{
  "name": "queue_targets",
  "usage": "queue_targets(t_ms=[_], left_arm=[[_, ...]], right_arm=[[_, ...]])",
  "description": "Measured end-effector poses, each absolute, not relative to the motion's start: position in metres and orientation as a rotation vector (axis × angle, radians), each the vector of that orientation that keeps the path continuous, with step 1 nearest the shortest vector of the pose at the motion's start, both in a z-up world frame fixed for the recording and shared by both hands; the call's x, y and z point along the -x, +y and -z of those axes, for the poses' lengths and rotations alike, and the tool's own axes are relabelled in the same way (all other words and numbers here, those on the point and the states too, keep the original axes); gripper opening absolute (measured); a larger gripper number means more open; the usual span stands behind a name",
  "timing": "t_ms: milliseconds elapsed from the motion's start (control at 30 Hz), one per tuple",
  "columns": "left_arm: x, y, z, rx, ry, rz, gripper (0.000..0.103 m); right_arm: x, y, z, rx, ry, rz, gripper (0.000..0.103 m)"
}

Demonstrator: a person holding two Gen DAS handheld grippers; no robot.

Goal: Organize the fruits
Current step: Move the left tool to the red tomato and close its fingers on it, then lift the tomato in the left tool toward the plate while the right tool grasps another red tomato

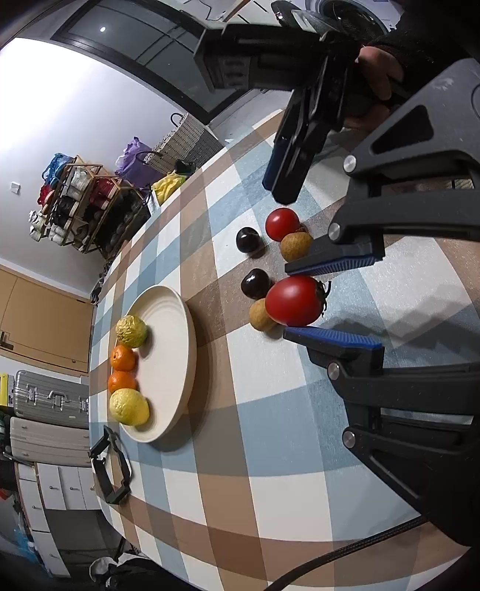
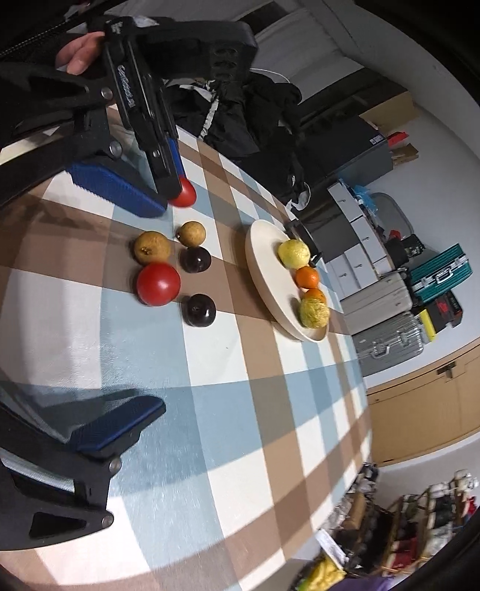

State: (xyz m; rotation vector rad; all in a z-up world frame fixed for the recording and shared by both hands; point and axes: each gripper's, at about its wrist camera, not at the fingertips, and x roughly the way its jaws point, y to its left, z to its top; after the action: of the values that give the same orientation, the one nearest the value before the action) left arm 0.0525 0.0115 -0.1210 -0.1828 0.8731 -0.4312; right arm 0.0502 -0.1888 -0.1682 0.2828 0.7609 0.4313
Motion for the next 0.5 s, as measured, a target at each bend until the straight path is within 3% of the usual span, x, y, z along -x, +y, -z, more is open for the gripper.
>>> queue_targets(t_ms=[500], left_arm=[[-0.046, 0.026, 0.121, 0.204, 0.861, 0.424, 0.025]], right_arm=[[-0.065, -0.176, 0.172, -0.278, 0.821, -0.435, 0.051]])
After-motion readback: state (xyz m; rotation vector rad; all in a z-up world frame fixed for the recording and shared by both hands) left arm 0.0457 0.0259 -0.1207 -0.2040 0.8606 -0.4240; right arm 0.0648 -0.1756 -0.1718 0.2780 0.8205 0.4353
